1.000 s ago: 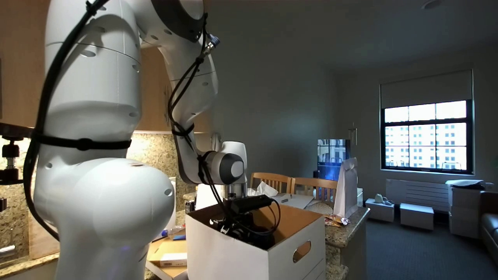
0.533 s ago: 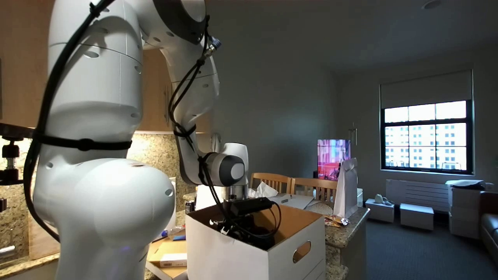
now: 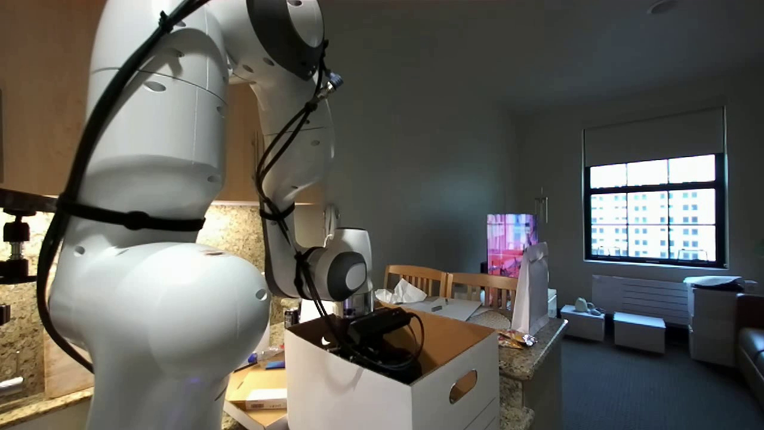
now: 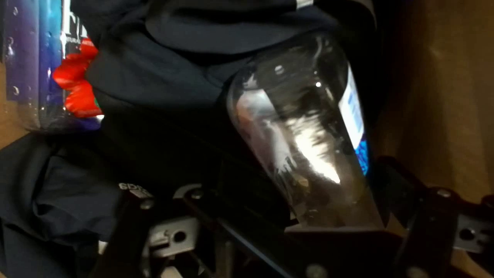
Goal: Pick up two bottles from the box and put them on the box cover
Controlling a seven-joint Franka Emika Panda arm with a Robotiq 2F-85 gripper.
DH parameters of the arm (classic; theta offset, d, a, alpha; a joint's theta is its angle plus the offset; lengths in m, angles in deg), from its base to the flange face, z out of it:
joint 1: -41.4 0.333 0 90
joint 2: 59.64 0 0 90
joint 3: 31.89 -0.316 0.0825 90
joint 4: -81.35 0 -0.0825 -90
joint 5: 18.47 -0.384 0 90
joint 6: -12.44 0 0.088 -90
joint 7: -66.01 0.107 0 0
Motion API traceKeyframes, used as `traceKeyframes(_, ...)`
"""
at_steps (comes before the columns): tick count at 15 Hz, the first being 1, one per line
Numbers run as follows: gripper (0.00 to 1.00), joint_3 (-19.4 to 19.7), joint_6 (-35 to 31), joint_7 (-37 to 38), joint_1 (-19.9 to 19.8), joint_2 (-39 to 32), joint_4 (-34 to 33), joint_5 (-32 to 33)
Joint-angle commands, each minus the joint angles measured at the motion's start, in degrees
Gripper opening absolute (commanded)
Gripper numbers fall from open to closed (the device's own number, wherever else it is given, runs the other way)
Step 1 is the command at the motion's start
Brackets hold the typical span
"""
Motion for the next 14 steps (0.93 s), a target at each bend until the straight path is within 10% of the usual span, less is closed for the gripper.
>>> traceKeyframes(1, 1.00, -2.2, -5.4, -2.7, 0.0, -0.5, 2.8, -2.0)
traceKeyframes(14, 1.00, -5.5, -6.2, -7.3, -1.3, -0.4, 4.1, -7.5)
